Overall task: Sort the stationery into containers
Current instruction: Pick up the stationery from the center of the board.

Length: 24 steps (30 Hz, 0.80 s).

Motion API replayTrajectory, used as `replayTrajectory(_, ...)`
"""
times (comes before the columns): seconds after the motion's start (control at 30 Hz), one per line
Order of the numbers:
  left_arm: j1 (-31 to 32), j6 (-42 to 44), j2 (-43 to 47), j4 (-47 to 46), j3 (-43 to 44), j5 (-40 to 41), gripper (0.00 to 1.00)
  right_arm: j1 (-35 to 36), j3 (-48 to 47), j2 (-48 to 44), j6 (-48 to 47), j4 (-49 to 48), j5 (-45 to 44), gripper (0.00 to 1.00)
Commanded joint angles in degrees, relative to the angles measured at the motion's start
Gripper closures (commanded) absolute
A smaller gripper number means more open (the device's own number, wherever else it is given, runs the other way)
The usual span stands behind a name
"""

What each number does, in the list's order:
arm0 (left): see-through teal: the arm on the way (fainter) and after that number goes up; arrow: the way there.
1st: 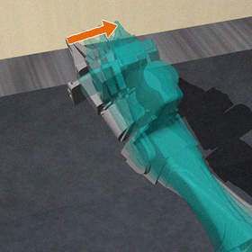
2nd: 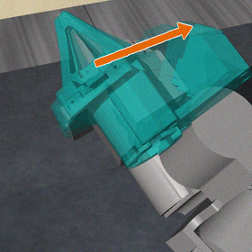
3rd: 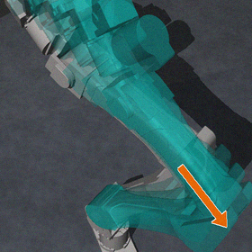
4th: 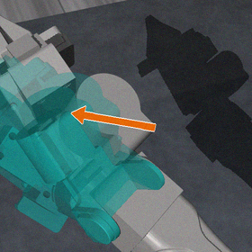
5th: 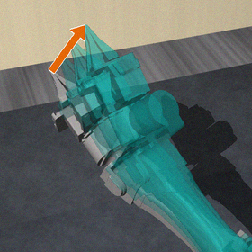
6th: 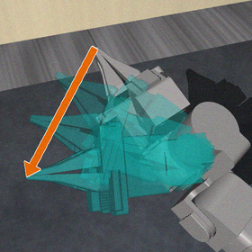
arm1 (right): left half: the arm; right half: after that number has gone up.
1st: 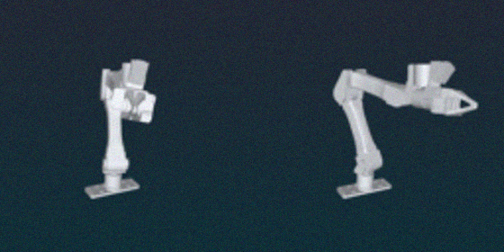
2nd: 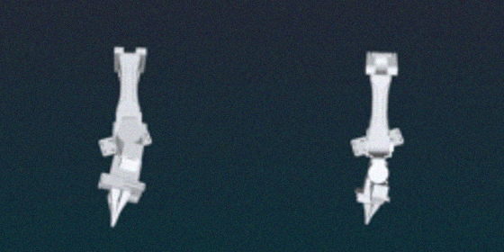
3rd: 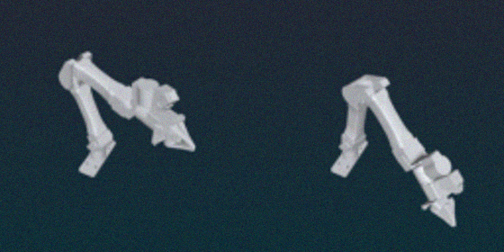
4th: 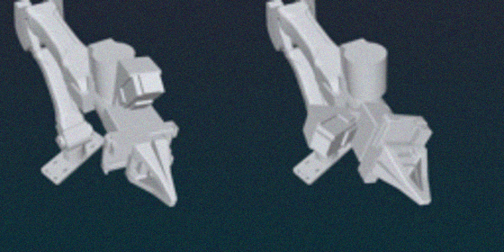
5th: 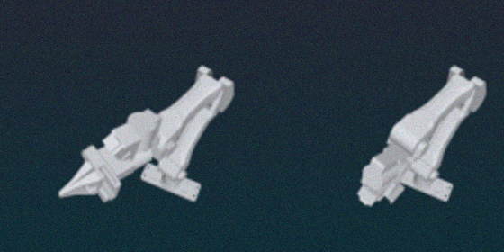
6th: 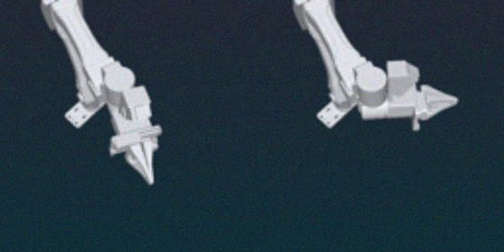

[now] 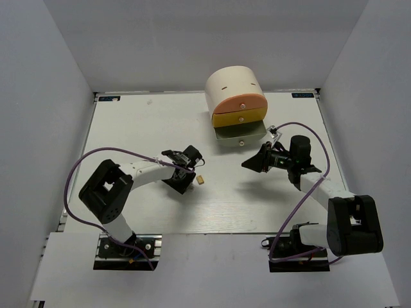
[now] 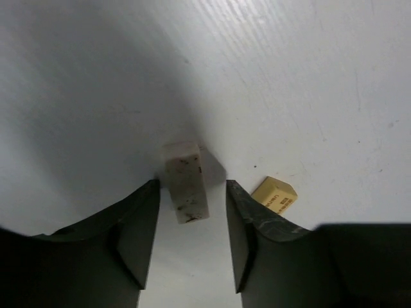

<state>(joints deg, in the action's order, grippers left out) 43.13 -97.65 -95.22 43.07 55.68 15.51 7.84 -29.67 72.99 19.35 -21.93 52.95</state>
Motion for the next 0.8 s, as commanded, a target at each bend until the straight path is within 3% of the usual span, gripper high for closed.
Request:
replayTrajectory(0.0, -1.03, 2.10, -2.16, -1.23, 0.04, -1.35, 0.46, -0.36, -2.93, -1.89, -3.44, 0.31, 2.69, 0.61)
replayTrajectory(0.07, -1.04, 2.64, -2.16, -1.93, 0.04, -1.36, 0.56, -0.37, -3.11, -2.24, -3.53, 0.31, 2.86, 0.61)
replayTrajectory(0.1, -1.04, 3.25, -2.16, -1.94, 0.04, -1.97, 0.67, -0.45, -3.11, -2.07, -3.45, 0.31, 3.04, 0.61)
replayTrajectory(0.17, -1.04, 3.87, -1.29, -2.46, 0.04, -1.97, 0.77, -0.45, -3.38, -2.33, -3.53, 0.57, 3.65, 0.61)
replayTrajectory(0.2, -1.04, 4.48, -0.24, -2.46, 0.04, -2.49, 0.88, -0.71, -3.46, -2.59, -3.53, 0.75, 3.57, 0.61)
replayTrajectory(0.3, -1.04, 6.41, 3.18, -3.07, 0.04, -2.50, 1.00, -0.98, -4.33, -3.12, -6.33, 1.80, 4.27, 0.58)
replayTrajectory(0.43, 0.20, 13.16, 9.15, -9.64, 2.42, -0.48, 1.00, -1.59, -6.71, -3.82, -11.33, 5.75, 3.92, 0.53)
replayTrajectory(0.57, 0.20, 23.89, 13.03, -27.30, 1.45, -3.37, 1.00, -2.21, -8.82, -4.35, -14.69, 7.08, 1.12, 0.49)
replayTrajectory(0.63, 0.20, 26.01, 13.04, -35.37, 0.83, -3.38, 1.00, -2.82, -9.35, -4.70, -15.49, 6.99, -1.26, 0.47)
replayTrajectory(0.77, 0.20, 27.42, 8.92, -41.38, 5.56, -1.36, 1.00, -4.14, -9.70, -5.58, -15.05, 6.03, -7.05, 0.46)
